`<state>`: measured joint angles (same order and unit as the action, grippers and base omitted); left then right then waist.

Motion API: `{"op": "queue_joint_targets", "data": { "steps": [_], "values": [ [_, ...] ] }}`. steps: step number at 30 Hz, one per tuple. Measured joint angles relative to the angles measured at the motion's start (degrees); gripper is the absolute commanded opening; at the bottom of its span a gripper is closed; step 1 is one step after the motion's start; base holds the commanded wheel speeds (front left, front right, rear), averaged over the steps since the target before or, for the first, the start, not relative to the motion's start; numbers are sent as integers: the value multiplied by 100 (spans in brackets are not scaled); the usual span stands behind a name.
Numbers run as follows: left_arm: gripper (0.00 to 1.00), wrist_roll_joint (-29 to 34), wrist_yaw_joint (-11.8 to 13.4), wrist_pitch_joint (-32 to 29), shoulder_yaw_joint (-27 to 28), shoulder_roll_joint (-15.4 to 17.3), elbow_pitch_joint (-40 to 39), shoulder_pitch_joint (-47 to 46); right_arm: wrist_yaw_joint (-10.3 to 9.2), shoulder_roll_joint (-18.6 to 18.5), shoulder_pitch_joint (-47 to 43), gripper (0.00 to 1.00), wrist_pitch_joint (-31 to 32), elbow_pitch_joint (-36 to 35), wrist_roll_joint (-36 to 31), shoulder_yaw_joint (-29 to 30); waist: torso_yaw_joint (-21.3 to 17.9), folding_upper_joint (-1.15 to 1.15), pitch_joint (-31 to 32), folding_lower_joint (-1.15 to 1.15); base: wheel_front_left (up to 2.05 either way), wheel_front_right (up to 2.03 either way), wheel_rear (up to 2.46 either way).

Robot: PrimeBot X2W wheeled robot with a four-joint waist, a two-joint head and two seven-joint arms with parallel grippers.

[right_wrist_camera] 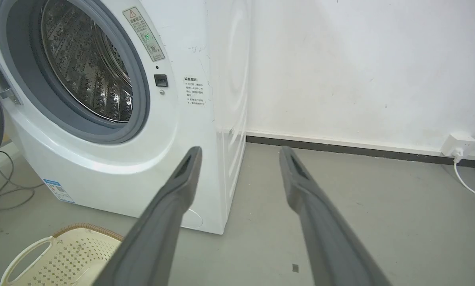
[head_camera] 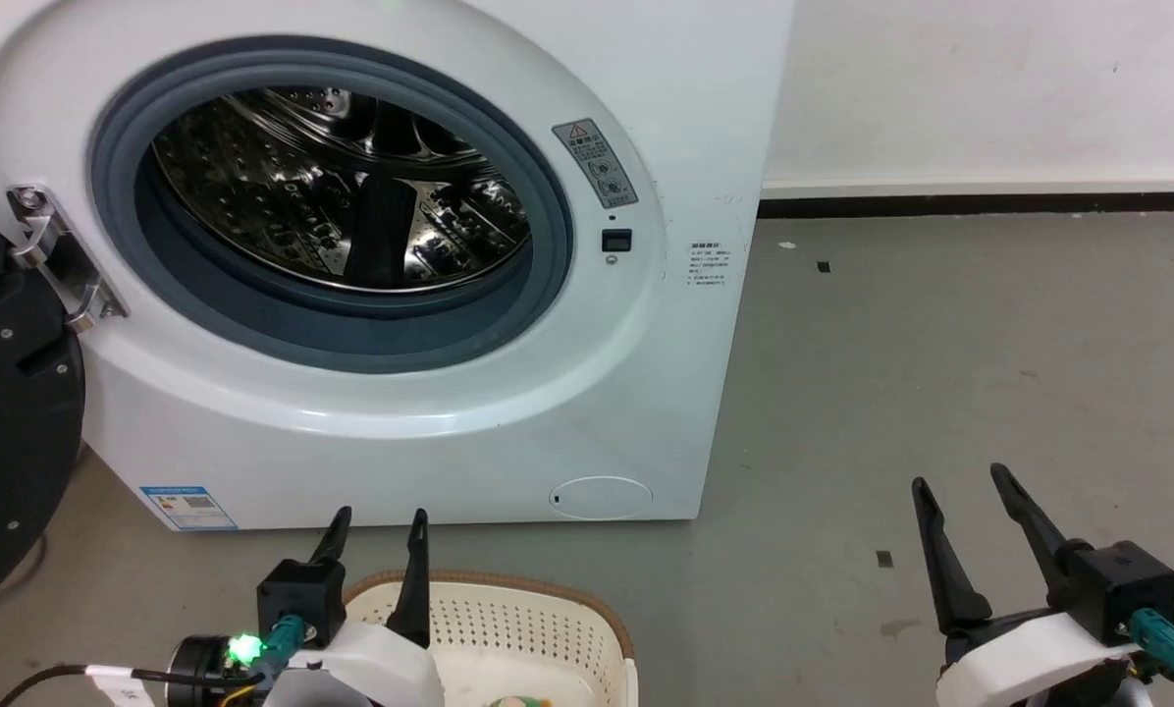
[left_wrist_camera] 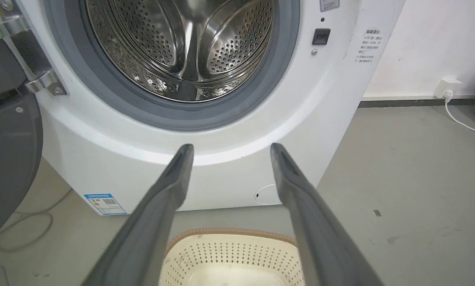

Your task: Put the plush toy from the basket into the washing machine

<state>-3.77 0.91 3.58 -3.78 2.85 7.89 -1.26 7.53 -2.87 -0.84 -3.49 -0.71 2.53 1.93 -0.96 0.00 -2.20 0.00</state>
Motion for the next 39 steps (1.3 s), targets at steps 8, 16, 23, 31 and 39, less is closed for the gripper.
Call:
{"op": "queue_joint_targets", "data": {
  "steps": [8,16,23,31,39],
  "values": [
    [100,-186,18,77,-115,-1,536,-197,0,0,2,100,-92,-68,25,0,-58,0,-184,0,0,0,0],
    [100,-307,-7,164,-219,2,1228,-464,0,0,32,100,-186,-135,102,33,-127,0,-432,0,0,0,0],
    [100,-454,-57,258,-310,2,1855,-712,0,0,143,100,-275,-190,160,74,-197,0,-683,0,0,0,0],
    [100,-606,-112,258,-449,11,2585,-1022,0,0,204,100,-370,-247,224,104,-298,0,-980,0,0,0,0],
    [100,-812,-211,248,-510,98,3195,-1376,0,1,324,100,-454,-312,467,230,-425,0,-1296,1,0,0,0]
  ]
}}
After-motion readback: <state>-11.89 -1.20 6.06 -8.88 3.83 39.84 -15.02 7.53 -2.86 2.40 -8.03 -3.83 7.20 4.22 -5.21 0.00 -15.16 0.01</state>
